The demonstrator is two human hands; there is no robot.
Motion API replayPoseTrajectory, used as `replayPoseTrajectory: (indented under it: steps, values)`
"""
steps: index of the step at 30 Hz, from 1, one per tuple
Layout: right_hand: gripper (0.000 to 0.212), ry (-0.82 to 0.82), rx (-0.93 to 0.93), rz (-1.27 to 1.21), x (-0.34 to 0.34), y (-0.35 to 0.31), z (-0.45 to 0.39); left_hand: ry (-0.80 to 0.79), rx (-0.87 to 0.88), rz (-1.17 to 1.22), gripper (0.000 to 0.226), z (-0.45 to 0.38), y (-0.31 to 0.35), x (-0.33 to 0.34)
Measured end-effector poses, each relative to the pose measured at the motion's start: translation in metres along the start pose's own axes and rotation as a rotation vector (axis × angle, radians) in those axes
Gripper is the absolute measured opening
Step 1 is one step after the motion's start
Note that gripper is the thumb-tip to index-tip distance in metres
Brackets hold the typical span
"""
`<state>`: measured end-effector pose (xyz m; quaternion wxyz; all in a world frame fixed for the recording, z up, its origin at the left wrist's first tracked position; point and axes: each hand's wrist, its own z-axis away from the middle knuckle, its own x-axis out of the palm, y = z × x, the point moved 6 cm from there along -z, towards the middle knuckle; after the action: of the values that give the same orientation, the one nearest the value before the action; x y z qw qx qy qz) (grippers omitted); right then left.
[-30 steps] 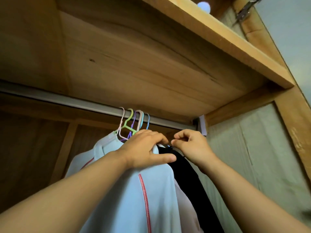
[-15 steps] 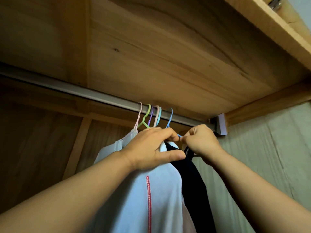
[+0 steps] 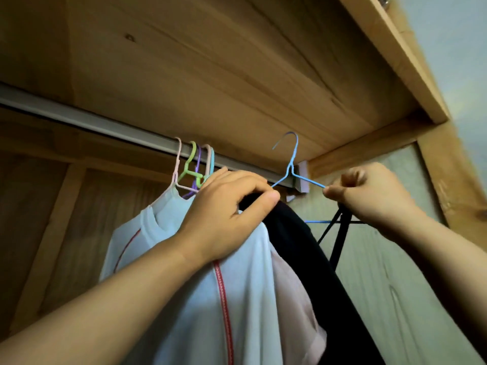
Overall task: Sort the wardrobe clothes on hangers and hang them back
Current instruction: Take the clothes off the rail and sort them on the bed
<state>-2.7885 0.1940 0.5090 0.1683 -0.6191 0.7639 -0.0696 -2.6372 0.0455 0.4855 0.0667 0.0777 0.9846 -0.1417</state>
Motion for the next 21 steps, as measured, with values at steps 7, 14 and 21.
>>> replayPoseTrajectory:
  steps: [7, 14, 21]
  values:
    - [0.018, 0.013, 0.061, 0.121, -0.059, 0.027, 0.061, 0.128, -0.012, 0.088, 0.042, 0.018, 0.068, 0.010]
    - [0.020, 0.050, 0.146, 0.162, -0.113, 0.050, 0.133, 0.000, 0.105, 0.152, 0.038, 0.059, 0.148, 0.047]
    - [0.019, 0.031, 0.210, 0.207, -0.162, 0.054, 0.254, -0.218, -0.218, 0.512, 0.060, 0.132, 0.211, 0.097]
